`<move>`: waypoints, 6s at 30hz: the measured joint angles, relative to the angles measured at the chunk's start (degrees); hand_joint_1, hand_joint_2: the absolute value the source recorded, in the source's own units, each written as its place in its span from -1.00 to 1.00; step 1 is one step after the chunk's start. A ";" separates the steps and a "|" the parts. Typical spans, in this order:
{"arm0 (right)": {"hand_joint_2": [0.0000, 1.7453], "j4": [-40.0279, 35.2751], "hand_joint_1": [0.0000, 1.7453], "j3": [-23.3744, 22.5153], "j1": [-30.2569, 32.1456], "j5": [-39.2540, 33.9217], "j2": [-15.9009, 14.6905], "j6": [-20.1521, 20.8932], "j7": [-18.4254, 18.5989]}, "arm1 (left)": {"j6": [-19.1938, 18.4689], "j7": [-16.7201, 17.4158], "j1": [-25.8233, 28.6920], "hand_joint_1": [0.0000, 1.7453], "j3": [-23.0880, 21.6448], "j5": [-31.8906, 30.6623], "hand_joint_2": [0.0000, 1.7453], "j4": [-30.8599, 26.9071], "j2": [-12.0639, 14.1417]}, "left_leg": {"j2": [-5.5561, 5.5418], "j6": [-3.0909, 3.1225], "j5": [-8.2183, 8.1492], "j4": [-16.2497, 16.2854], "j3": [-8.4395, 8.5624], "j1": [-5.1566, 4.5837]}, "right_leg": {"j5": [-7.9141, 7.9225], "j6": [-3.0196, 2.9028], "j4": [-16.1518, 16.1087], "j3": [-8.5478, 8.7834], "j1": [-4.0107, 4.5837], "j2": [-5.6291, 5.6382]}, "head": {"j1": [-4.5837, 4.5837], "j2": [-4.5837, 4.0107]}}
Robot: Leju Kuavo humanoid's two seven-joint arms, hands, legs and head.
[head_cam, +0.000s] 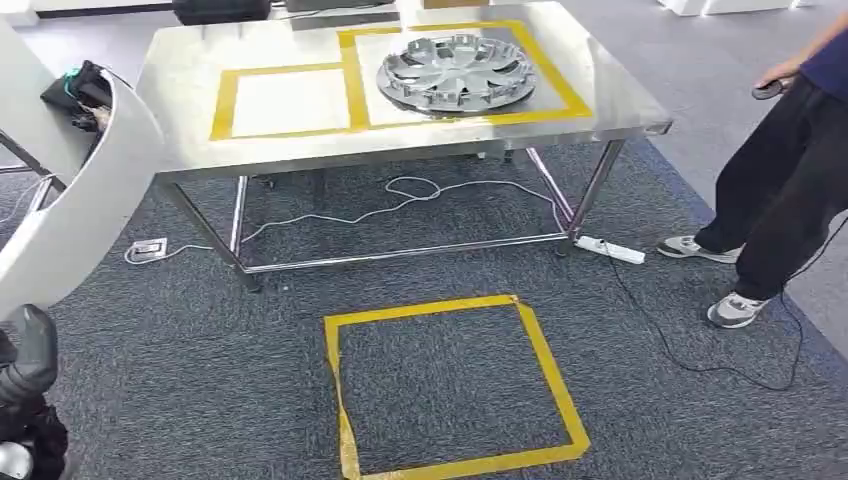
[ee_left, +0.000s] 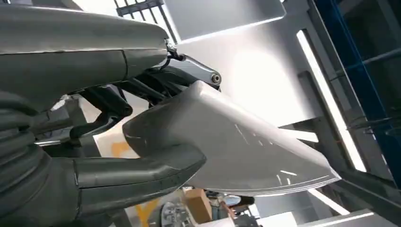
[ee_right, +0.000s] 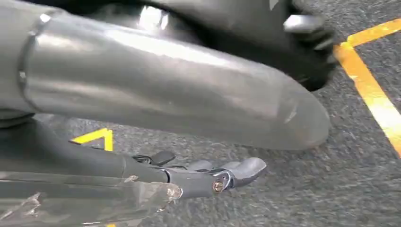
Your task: Take the parts from the cabinet and place them on the table.
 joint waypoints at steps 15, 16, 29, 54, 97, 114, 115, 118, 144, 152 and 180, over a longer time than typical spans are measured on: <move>-1.00 0.09 -1.00 -0.31 0.04 -0.04 0.18 0.13 -0.24 | 0.02 -0.02 -0.39 1.00 -0.30 -0.09 1.00 -0.22 0.09 | 3.00 -0.28 0.47 4.68 -2.67 -0.41 | -0.87 -4.22 0.94 0.80 0.96 -1.07 | -0.74 0.00; -1.00 0.09 -1.00 -0.33 0.01 -0.09 0.18 0.13 -0.24 | 0.02 -0.02 -0.58 1.00 -0.33 -0.09 1.00 -0.22 0.07 | 3.49 -0.26 -0.33 2.24 -1.41 -0.85 | -1.20 -3.72 1.20 0.74 1.48 -1.05 | -0.78 0.00; -1.00 0.09 -1.00 -0.35 0.24 -0.17 0.15 0.15 -0.20 | -0.09 -0.02 -0.66 1.00 -0.39 -0.09 1.00 -0.24 0.04 | 2.41 1.81 -1.74 1.40 0.38 -1.12 | -1.16 -2.26 9.18 -5.29 1.24 -1.21 | -0.06 0.00; -1.00 0.09 -1.00 -0.37 -0.01 0.11 0.24 0.18 0.11 | 0.11 0.22 -1.07 1.00 -1.03 -0.11 1.00 -0.31 0.35 | 2.96 1.84 -1.34 1.66 -0.67 -0.76 | -6.27 -1.74 9.94 -4.05 1.11 -0.96 | -0.65 0.00; -1.00 0.09 -1.00 -0.44 0.17 0.11 0.42 0.31 0.17 | 0.09 0.39 -1.17 1.00 -1.66 -0.28 1.00 -0.50 0.55 | 2.41 0.07 -3.94 1.83 1.58 -1.16 | 0.87 -4.20 0.54 -1.32 1.36 -0.60 | -0.92 0.02; -1.00 0.09 -1.00 -0.68 -0.16 -0.17 0.72 0.18 0.11 | -0.22 0.52 -2.90 1.00 -1.66 -0.44 1.00 -0.09 0.87 | 2.93 1.64 -1.75 1.77 -0.42 -0.66 | -2.94 -2.13 4.57 -2.26 1.44 -0.66 | -0.70 0.02; -1.00 0.09 -1.00 -0.68 -0.19 -0.15 0.72 0.18 0.13 | -0.22 0.52 -2.91 1.00 -1.64 -0.44 1.00 -0.09 0.87 | 2.95 1.74 -1.80 1.78 -0.42 -0.71 | -5.15 -2.03 9.24 -4.53 1.42 -0.68 | -0.68 0.02; -1.00 0.11 -1.00 -0.68 0.02 -0.07 0.72 0.18 0.13 | -0.22 0.52 -2.84 1.00 -1.64 -0.46 1.00 0.00 0.87 | 2.93 2.05 -2.03 1.80 -0.23 -0.93 | -7.80 -2.02 19.20 -10.08 1.43 -0.67 | -0.65 0.00; -1.00 0.11 -1.00 -0.70 -0.14 0.09 0.88 0.46 0.00 | -0.22 0.52 -2.91 1.00 -1.66 -0.92 1.00 0.04 0.94 | 2.93 1.68 -1.72 1.29 -0.01 -0.77 | -2.05 -2.19 2.29 -0.81 1.68 -0.61 | -0.57 0.00; -1.00 0.11 -1.00 -0.70 -0.01 0.17 0.88 0.39 0.28 | -0.24 0.52 -2.89 1.00 -1.64 -0.94 1.00 0.28 0.94 | 2.68 1.88 -3.20 1.31 1.75 -1.06 | 1.57 -2.32 5.32 -4.63 1.54 -0.66 | -0.13 0.02; -1.00 0.11 -1.00 -0.77 0.06 0.57 0.94 0.37 0.44 | -0.15 0.44 -2.40 1.00 -1.62 -0.90 1.00 0.31 1.20 | 2.67 2.23 -2.89 1.59 0.67 -1.09 | -6.83 -1.99 17.10 -9.51 1.61 -0.68 | -0.46 0.02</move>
